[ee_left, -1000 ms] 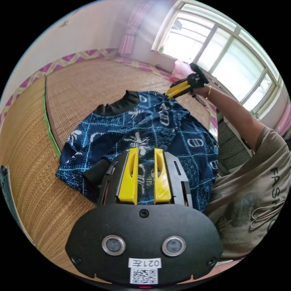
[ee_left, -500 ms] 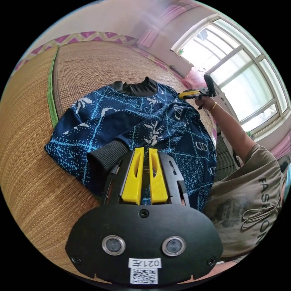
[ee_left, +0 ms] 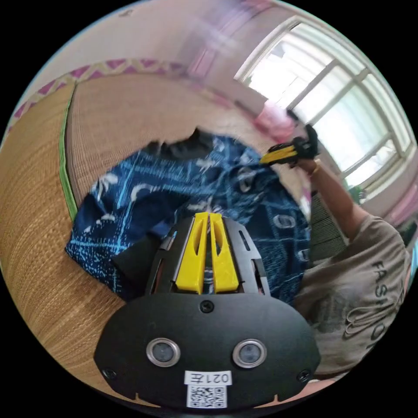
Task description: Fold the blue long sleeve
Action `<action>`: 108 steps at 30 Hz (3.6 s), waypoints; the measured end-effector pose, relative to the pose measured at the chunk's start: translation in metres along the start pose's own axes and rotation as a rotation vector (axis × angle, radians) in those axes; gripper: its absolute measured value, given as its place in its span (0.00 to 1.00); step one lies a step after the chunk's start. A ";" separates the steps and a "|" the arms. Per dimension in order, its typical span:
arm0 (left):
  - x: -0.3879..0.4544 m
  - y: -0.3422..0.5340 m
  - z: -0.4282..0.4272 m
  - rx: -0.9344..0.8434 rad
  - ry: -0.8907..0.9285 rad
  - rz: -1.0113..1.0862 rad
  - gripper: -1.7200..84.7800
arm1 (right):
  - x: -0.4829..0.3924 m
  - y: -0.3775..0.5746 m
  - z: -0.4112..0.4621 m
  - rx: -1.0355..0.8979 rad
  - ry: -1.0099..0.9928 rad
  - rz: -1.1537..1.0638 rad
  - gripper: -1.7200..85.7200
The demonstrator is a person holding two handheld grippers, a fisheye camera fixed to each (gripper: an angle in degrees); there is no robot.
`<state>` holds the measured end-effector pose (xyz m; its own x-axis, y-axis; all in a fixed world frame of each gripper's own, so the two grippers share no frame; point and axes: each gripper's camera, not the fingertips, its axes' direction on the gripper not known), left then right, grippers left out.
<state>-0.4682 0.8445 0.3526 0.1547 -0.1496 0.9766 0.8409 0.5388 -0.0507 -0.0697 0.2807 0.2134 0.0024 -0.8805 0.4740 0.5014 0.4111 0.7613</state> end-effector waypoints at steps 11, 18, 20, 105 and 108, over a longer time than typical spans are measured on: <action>-0.069 0.127 -0.063 0.191 0.217 -0.213 0.01 | 0.010 0.106 -0.048 0.205 -0.120 0.238 0.01; -0.004 0.120 -0.051 0.200 0.206 -0.079 0.01 | -0.087 0.119 -0.076 0.195 -0.067 0.121 0.01; 0.005 0.119 -0.027 0.107 0.153 -0.077 0.01 | -0.093 0.138 -0.073 0.201 -0.056 0.158 0.01; -0.165 0.050 0.034 0.204 0.161 -0.104 0.17 | 0.030 0.221 0.076 0.439 -0.249 0.321 0.13; -0.151 0.011 0.033 0.238 -0.053 0.033 0.20 | 0.025 0.182 0.082 0.405 -0.176 0.221 0.17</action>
<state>-0.4993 0.9002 0.2115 0.1471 -0.0884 0.9852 0.6889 0.7239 -0.0379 -0.0488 0.3531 0.4002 -0.0929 -0.7229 0.6847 0.1286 0.6732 0.7282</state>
